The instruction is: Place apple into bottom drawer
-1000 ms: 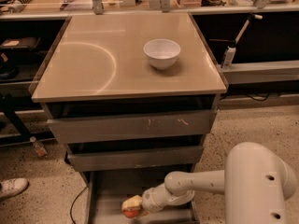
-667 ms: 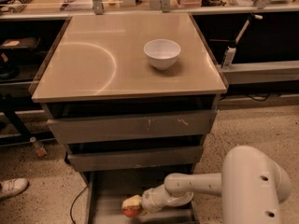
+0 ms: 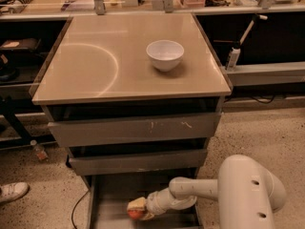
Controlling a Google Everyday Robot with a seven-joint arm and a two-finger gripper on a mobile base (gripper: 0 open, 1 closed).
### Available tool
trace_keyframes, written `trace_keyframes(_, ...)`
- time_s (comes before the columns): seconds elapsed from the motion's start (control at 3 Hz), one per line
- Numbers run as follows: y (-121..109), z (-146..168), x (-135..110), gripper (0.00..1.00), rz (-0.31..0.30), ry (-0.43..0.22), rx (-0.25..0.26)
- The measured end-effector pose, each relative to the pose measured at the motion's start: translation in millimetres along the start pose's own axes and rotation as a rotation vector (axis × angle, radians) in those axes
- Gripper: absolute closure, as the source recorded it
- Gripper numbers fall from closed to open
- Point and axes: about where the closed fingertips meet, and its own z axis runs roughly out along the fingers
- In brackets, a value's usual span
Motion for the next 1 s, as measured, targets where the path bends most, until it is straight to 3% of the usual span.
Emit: trace_keyframes(1.0,-50.8,22.8,-27.7,1.0,0.112,0.035,0.014)
